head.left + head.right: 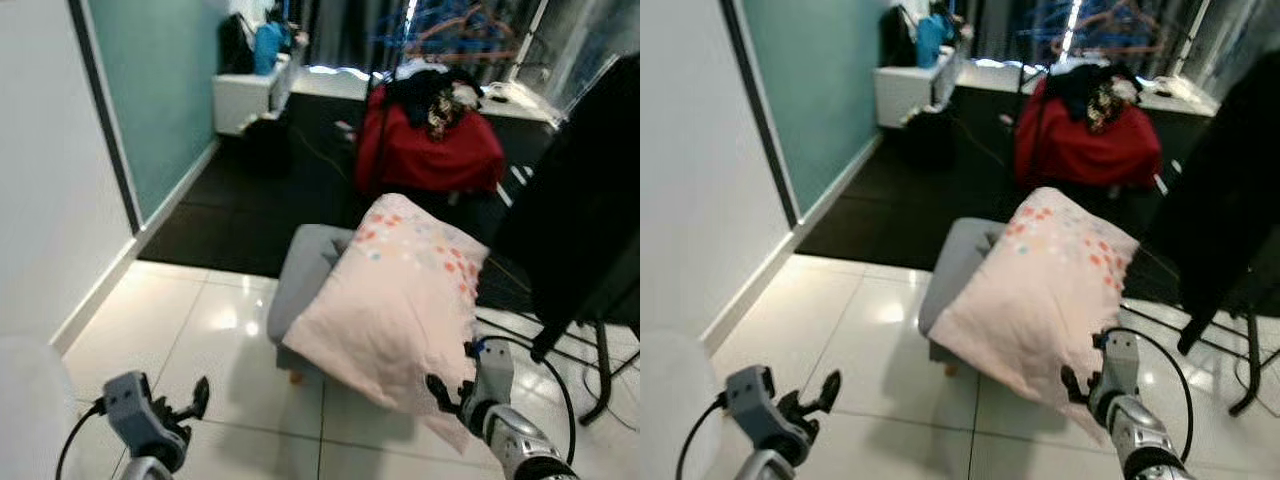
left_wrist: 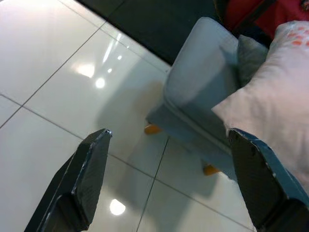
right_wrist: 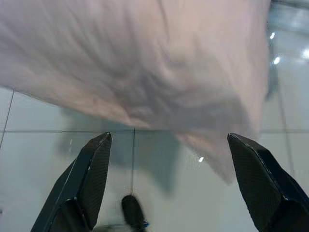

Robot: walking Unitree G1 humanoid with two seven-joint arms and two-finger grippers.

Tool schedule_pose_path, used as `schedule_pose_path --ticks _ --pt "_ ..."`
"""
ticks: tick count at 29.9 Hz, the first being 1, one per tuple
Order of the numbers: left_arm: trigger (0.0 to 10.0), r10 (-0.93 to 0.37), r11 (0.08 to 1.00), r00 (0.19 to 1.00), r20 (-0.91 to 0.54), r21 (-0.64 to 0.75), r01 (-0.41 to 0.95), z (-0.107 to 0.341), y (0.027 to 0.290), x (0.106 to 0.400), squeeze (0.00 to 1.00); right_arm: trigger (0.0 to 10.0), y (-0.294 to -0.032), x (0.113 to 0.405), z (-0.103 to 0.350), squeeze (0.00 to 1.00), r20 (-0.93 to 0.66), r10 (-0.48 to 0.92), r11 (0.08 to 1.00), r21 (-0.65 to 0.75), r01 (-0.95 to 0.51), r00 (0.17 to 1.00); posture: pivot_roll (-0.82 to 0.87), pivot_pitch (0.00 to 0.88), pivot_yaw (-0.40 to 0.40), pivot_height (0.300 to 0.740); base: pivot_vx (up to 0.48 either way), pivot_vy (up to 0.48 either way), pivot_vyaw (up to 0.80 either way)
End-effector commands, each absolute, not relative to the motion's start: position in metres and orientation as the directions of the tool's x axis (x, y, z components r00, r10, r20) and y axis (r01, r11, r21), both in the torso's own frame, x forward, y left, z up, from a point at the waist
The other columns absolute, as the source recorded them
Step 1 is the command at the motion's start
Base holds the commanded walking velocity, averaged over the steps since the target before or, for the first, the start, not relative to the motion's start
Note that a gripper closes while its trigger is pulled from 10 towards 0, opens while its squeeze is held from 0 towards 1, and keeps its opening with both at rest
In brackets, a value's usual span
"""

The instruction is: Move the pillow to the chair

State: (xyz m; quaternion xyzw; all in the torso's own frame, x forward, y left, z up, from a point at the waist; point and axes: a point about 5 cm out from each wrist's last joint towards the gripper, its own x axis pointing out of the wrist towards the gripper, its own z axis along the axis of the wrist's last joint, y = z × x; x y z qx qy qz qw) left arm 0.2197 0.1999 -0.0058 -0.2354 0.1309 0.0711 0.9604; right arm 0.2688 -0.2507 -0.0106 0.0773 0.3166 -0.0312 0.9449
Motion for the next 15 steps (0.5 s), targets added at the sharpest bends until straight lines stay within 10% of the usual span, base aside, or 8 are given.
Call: schedule_pose_path --ticks 1,15 --pt "10.0 0.083 0.873 0.949 -0.303 -0.438 -0.216 -0.012 0.201 0.222 0.00 10.0 -0.243 0.269 -0.014 0.00 -0.613 -0.004 0.988 0.121 0.098 0.790 -0.16 0.000 -0.045 0.740 0.000 0.000 -0.73" --pt "10.0 0.123 0.866 0.905 -0.406 -0.402 -0.298 -0.038 0.208 0.213 0.00 10.0 -0.231 0.252 -0.033 0.00 -0.675 0.001 0.982 0.141 0.128 0.738 -0.12 0.000 -0.059 0.740 0.000 0.000 -0.73"
